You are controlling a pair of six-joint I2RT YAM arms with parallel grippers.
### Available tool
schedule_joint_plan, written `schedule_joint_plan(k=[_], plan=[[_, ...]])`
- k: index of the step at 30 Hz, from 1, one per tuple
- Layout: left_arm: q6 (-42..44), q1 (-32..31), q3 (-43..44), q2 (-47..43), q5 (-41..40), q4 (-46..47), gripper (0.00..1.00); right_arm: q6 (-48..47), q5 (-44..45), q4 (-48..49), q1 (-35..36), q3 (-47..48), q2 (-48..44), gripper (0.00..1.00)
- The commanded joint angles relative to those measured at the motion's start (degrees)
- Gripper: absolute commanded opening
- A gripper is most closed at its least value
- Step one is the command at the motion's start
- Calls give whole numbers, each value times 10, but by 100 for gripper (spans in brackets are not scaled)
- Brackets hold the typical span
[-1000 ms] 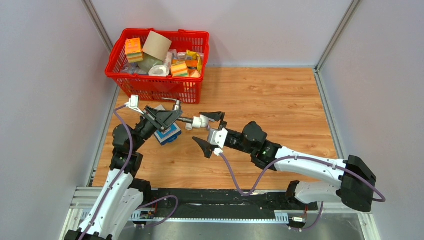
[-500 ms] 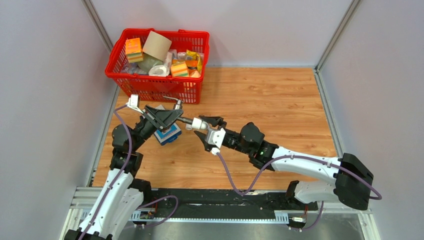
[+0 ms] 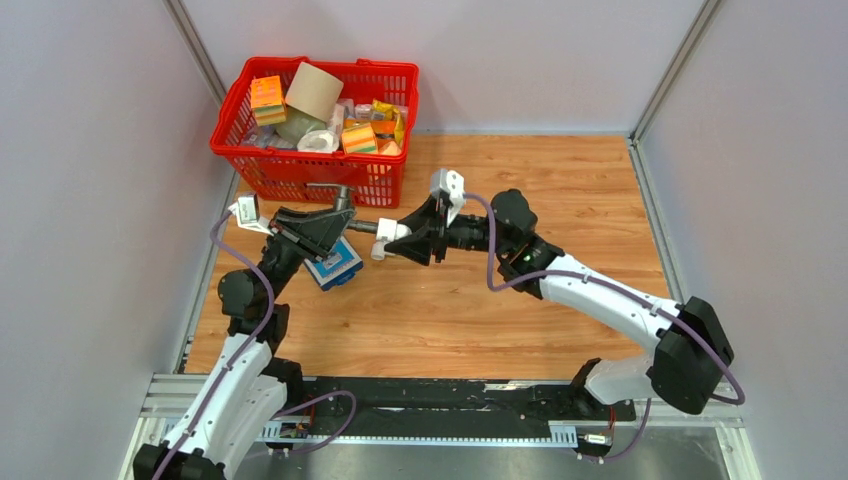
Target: Install the water faucets
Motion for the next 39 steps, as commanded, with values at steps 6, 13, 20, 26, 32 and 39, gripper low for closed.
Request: schedule_joint_plan(k=[6,13,20,26,32,39], plan=[[229,-2,-59,12,41,318,0,539,-53,-128,-94,90,104,0],[216,-4,-98,11,-23,328,0,534,-49,-143,-102,87,125,37],[159,-4,-23,-40,-115,-32,0,345,-17,-154,-112,95,73,100],[134,-4,63,-37,-148,-277,0,143,41,-183,-113,70,7,100],[105,-4,114,7,-113,-371,0,69,-22,-173,-113,63,-12,100],[64,-4,111,25,-92,-343,0,62,-42,-93,-113,32,-6,100]])
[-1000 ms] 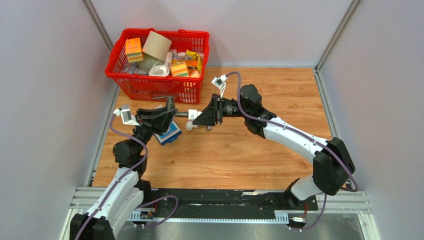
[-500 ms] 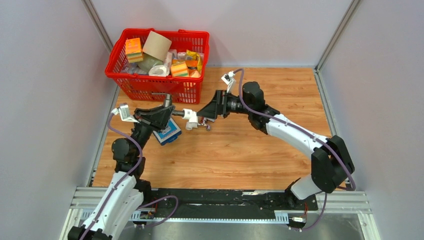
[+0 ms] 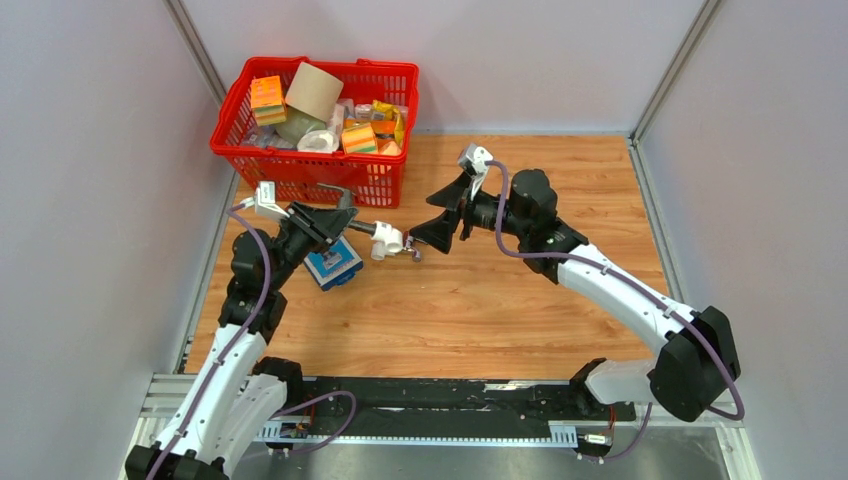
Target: Install the water faucets
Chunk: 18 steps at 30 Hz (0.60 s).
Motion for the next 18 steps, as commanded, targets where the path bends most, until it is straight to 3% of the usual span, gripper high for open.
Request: schedule_joint_plan(k=[1,9,12,18], plan=[[-45,-2,22,-1,16,25,0,-42,-41,84,0,-28,-3,100],[-90,-2,30,27,44,53,0,-262,88,126,100,-112,-60,100],[-105,-2,29,36,58,69,0,-298,131,191,129,-154,-75,100],[-139,-3,24,41,80,107,0,-352,204,190,165,-140,-46,100]])
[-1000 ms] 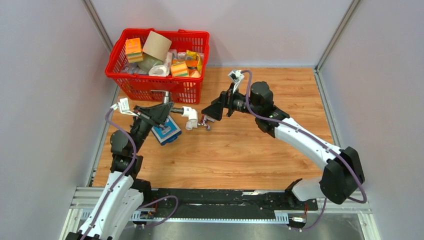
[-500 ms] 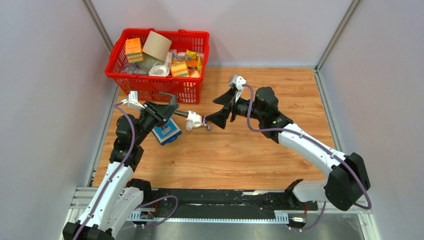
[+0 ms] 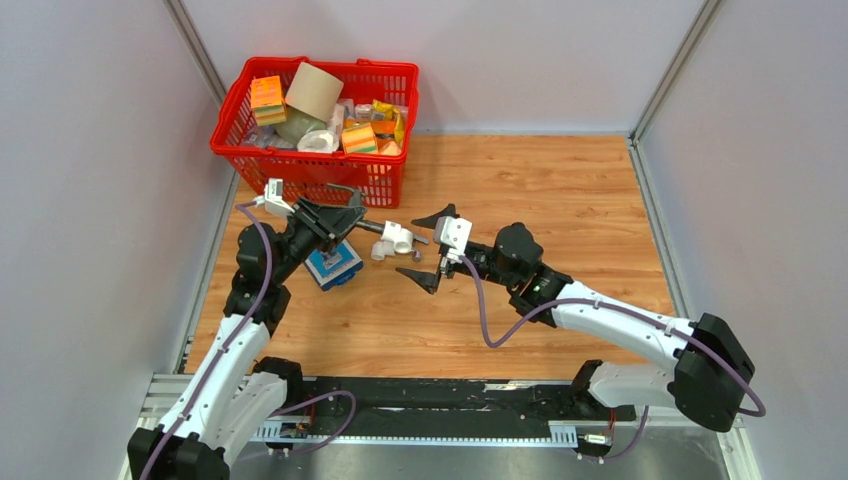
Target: Install the water faucets
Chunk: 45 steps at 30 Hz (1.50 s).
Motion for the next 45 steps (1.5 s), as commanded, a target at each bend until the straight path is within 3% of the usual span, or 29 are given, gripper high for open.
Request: schedule_joint_plan(k=[1,5,8,11,18,21,24,28,30,34,38,40,42,45], plan=[[-48,-4,25,-1,34,87,0,-78,90,55,25,15,20,100],[-48,-8,34,0,40,88,0,-90,113,76,35,17,38,98],[-47,-11,37,0,41,86,0,-77,108,91,35,17,39,90],[-40,-15,38,3,43,87,0,-57,91,89,35,23,33,75],[35,-33,32,23,72,178,0,62,69,40,17,43,22,20],[69,-51,26,39,99,297,0,163,29,4,-18,50,9,6],[160,-86,27,64,138,368,0,295,-25,-51,-70,70,-1,0],[276,-135,21,90,189,477,0,444,-126,-121,-148,94,11,0],[295,-149,10,109,213,559,0,504,-172,-156,-182,99,29,0],[246,-150,-21,178,251,795,0,558,-216,-167,-213,83,38,1],[221,-163,13,241,301,814,0,571,-249,-180,-231,92,51,5],[221,-170,18,252,285,814,0,553,-238,-191,-236,97,45,18],[211,-170,12,251,253,814,0,512,-217,-198,-240,104,26,45],[188,-171,-15,234,162,806,0,424,-161,-235,-240,126,-10,72]])
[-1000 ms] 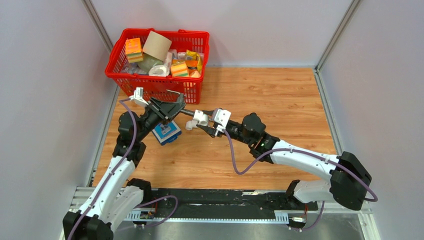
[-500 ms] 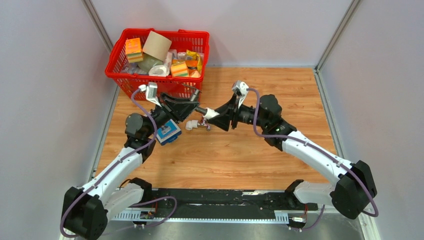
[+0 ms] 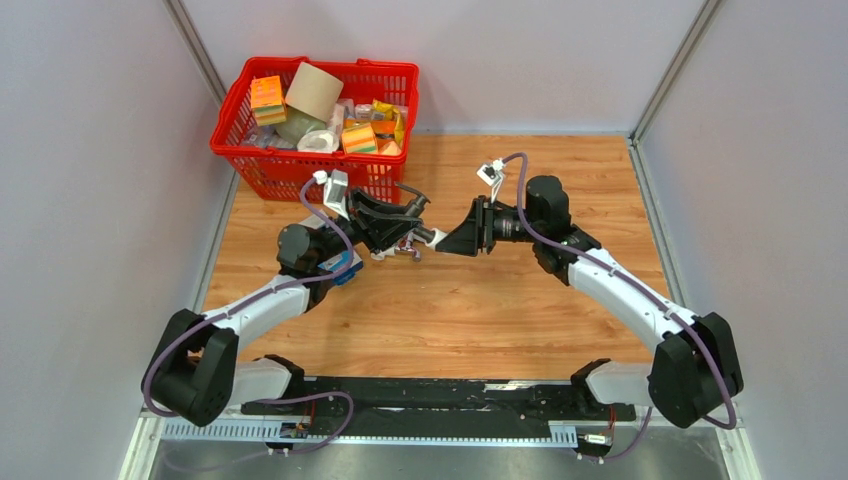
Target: Install the water faucets
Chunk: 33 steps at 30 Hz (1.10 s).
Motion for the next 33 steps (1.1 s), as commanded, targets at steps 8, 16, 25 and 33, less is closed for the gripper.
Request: schedule_joint_plan(k=[8,16,25,33], plan=[[-122,-25,2,-110,-203,-28,0,-306,243,-26,9,21,-184,99],[-195,-24,30,-143,-274,-208,0,-472,338,26,147,-52,-234,100],[-220,-25,51,-162,-294,-315,0,-616,524,14,293,-37,-192,100],[-244,-24,55,-162,-286,-312,0,-691,607,47,335,-41,-140,98]])
